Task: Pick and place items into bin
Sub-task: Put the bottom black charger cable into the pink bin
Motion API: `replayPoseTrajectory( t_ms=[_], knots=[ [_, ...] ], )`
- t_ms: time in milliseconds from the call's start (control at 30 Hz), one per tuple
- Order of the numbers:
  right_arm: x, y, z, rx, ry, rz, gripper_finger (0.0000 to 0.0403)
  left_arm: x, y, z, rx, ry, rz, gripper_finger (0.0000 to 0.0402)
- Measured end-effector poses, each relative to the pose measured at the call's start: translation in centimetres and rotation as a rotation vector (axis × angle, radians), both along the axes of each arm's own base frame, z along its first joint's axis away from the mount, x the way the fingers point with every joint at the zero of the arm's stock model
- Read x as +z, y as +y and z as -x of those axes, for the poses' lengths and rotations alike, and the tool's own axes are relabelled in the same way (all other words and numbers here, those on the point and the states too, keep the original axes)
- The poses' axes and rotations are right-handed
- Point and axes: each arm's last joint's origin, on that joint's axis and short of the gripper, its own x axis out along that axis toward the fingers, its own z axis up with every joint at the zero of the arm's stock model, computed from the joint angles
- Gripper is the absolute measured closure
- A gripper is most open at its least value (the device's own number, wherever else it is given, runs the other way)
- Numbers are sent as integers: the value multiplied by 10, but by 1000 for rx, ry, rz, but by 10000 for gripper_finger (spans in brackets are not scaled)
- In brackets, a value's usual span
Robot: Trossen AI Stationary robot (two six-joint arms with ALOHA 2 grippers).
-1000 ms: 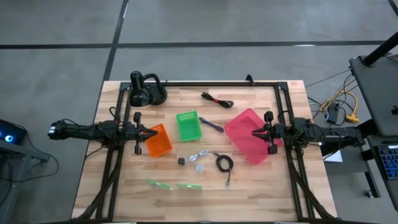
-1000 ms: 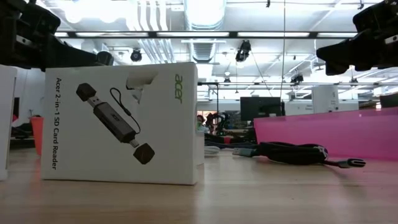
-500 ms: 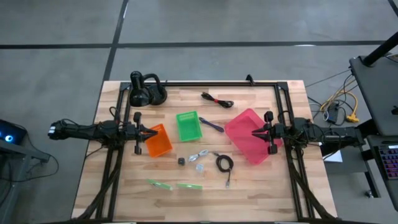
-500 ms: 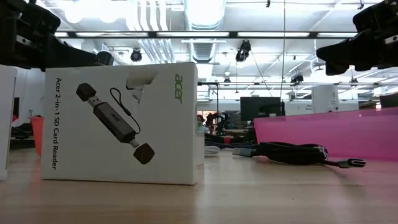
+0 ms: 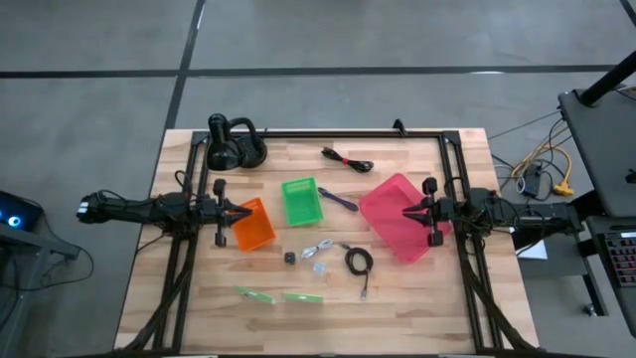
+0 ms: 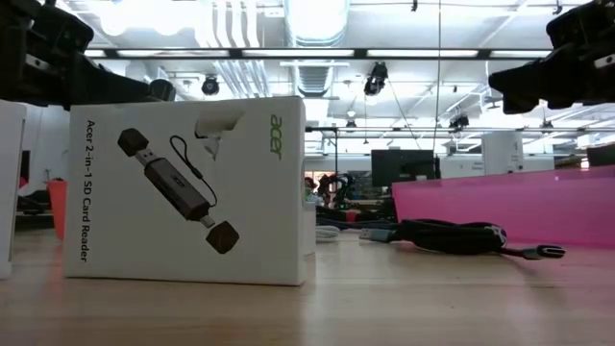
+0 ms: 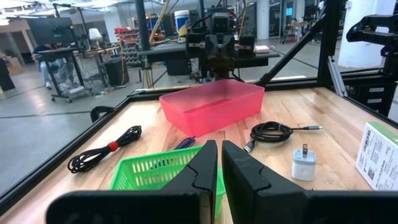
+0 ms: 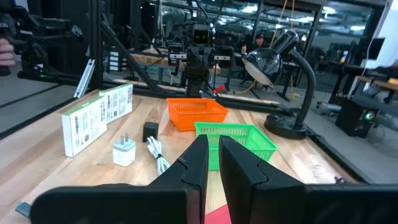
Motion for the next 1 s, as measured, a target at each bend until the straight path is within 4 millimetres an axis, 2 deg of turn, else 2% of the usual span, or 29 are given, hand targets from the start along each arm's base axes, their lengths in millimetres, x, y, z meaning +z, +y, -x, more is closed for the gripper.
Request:
replayPoseTrajectory(
  t_ms=[400,667,1000],
  knots=[
    [1,0,0,0,-8,28,374,1,0,0,0,-14,-3,393],
    [14,0,1,-5,-152,76,374,9,0,0,5,-90,5,393],
    [18,0,2,-8,-193,102,371,17,0,0,6,-169,-37,393]
  ],
)
